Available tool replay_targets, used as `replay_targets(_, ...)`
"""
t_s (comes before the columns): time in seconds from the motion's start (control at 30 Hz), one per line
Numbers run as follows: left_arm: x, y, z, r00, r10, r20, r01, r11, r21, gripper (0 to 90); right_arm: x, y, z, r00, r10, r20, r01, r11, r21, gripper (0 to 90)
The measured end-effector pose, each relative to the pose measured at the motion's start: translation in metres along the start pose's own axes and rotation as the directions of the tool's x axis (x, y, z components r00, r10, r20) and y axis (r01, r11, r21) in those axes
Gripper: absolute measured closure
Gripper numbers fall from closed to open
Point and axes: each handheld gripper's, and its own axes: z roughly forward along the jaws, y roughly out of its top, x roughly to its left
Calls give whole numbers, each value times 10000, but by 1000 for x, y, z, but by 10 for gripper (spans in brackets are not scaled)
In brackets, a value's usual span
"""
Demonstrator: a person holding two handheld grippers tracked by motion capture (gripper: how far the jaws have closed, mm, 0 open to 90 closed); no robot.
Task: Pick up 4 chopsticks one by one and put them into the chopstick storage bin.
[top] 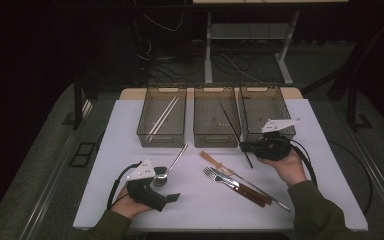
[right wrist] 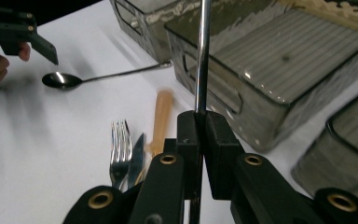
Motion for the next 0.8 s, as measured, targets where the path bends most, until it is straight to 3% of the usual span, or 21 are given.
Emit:
replay_targets(0.27, 5, 1, 4, 9997, 207, -95, -206, 9997, 115, 0, 0, 18, 12, 9999, 28, 102, -25, 9996, -280, 854)
replay_targets(0.8, 4, 1, 4, 9999, 139, -59, -139, 9999, 42, 0, -3, 64, 35, 9993, 351, 115, -338, 9946, -981, 854)
